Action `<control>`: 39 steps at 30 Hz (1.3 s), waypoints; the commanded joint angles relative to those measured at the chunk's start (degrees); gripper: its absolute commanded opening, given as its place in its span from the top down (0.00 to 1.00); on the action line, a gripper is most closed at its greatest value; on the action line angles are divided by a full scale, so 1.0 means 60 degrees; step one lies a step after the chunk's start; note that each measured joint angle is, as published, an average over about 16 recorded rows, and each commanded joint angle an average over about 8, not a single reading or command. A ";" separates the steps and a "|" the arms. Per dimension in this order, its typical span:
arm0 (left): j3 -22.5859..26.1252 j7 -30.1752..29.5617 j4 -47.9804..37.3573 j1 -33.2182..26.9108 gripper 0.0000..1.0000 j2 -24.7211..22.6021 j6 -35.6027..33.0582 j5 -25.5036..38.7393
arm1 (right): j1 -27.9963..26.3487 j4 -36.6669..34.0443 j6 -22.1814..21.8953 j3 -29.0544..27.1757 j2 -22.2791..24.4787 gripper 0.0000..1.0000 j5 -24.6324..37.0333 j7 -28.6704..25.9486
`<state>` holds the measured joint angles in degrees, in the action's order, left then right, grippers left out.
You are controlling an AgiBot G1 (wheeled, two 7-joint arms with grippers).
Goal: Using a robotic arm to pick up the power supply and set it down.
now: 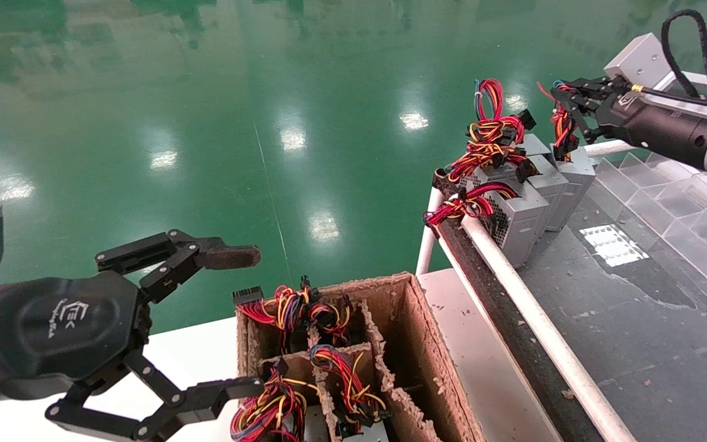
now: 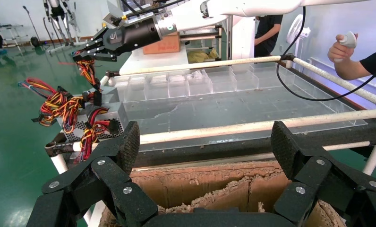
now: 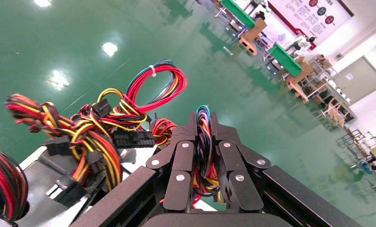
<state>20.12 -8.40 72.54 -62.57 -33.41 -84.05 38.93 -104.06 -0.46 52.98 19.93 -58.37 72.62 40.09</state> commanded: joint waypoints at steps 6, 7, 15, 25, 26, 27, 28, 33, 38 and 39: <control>0.0001 0.0000 0.0000 0.0000 0.00 0.0000 0.0000 -0.0001 | 0.0012 -0.0022 -0.0015 0.0008 -0.0017 0.00 0.0012 -0.0108; 0.0001 0.0000 0.0000 0.0000 0.00 0.0000 0.0000 -0.0001 | 0.0013 -0.0023 -0.0011 0.0010 -0.0013 0.00 0.0014 -0.0120; 0.0002 0.0001 0.0000 0.0000 0.00 0.0001 0.0001 -0.0001 | 0.0032 -0.0040 -0.0097 0.0017 0.0040 0.00 0.0023 -0.0215; 0.0003 0.0002 0.0000 -0.0001 0.00 0.0001 0.0001 -0.0002 | -0.0055 -0.0169 0.0128 0.0003 0.0170 0.00 0.0005 -0.0767; 0.0003 0.0002 0.0000 -0.0001 0.00 0.0001 0.0001 -0.0002 | -0.0079 -0.0169 0.0202 0.0004 0.0195 0.00 0.0007 -0.0834; 0.0003 0.0002 0.0000 -0.0001 0.00 0.0001 0.0001 -0.0002 | -0.0104 -0.0162 0.0276 0.0004 0.0221 0.00 0.0007 -0.0892; 0.0003 0.0002 0.0000 -0.0001 0.00 0.0001 0.0001 -0.0002 | -0.0128 -0.0151 0.0358 0.0002 0.0250 0.00 0.0006 -0.0944; 0.0004 0.0002 0.0000 -0.0001 0.00 0.0002 0.0002 -0.0003 | -0.0217 -0.0042 0.0749 -0.0058 0.0389 0.00 -0.0079 -0.1070; 0.0005 0.0002 0.0000 -0.0001 0.00 0.0002 0.0002 -0.0003 | -0.0199 0.0018 0.1291 -0.0294 0.0518 0.00 -0.0416 -0.1182; 0.0005 0.0002 0.0000 -0.0001 0.00 0.0002 0.0002 -0.0003 | -0.0186 0.0008 0.1417 -0.0346 0.0535 0.00 -0.0491 -0.1232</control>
<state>20.14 -8.39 72.53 -62.58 -33.40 -84.03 38.91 -105.04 -0.57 61.90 17.96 -55.21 69.77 31.83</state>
